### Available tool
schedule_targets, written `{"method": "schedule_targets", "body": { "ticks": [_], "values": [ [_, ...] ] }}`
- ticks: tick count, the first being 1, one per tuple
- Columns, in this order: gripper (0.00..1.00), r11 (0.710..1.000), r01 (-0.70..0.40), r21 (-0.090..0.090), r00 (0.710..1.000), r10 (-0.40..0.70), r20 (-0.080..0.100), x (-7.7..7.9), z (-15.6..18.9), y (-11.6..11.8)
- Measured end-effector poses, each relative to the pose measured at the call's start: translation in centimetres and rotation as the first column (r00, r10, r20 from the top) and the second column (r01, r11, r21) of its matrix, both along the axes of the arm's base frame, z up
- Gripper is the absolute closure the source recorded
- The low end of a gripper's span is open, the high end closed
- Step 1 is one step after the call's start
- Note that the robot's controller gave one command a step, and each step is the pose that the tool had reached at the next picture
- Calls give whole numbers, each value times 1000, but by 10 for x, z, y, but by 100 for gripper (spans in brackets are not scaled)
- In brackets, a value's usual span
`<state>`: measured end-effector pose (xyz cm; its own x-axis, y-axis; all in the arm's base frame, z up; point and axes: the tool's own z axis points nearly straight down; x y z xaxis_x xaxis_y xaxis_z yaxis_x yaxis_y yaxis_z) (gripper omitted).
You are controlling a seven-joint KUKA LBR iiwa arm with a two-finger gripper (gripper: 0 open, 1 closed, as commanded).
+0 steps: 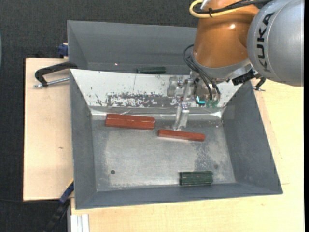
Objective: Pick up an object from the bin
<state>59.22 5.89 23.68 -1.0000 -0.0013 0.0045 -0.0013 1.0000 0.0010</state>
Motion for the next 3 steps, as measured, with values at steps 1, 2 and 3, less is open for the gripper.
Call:
{"method": "schedule_targets", "body": {
  "ticks": [1, 2, 3],
  "values": [
    [0, 1000, 1, 1, 1000, -1, 8, 1, 4, 0],
    [0, 1000, -31, 1, 999, 31, 13, -14, -47, -40],
    [0, 1000, 28, -2, 1000, -28, 8, -37, -104, -31]
  ]
}}
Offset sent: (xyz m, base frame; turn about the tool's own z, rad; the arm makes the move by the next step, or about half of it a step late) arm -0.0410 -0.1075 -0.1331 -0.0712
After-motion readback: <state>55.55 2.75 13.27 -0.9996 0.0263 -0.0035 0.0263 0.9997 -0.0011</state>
